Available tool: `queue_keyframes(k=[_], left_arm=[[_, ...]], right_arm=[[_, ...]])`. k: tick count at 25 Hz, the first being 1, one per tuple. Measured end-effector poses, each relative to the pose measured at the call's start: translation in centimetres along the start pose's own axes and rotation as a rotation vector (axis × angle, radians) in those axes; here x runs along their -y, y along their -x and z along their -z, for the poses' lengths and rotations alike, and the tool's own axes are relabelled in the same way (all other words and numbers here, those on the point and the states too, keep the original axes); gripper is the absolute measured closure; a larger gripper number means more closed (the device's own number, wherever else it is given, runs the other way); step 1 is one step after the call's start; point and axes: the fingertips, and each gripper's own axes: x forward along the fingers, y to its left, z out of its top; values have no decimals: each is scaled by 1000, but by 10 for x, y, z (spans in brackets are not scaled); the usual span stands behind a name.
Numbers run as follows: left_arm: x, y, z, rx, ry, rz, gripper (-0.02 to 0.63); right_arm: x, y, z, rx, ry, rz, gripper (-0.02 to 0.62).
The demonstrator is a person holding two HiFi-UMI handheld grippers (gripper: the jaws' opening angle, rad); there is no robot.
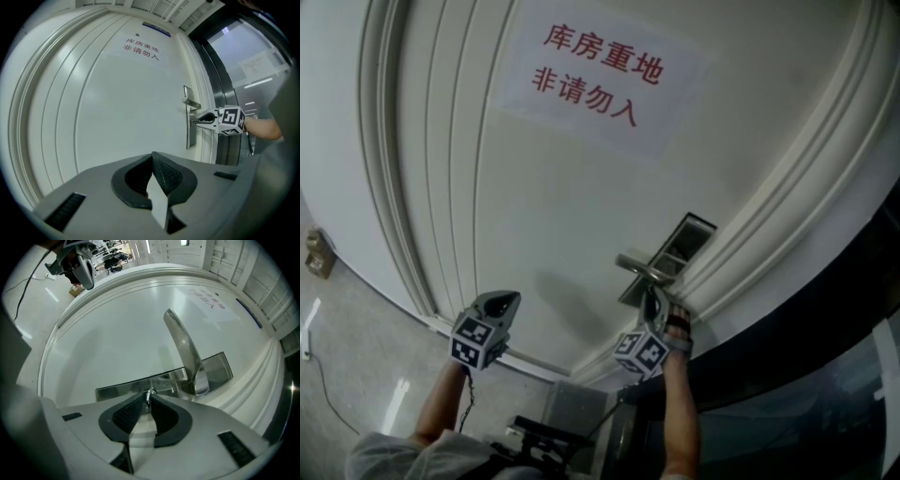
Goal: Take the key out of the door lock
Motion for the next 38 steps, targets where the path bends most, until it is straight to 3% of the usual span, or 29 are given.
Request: queue_keyframes(k=[22,38], left_arm=[[0,11,0,13,13,-14,601],[0,15,3,9,10,-14,601]], right_arm=[[5,-1,5,-37,200,55,569],[3,2,2,-43,195,41,572]])
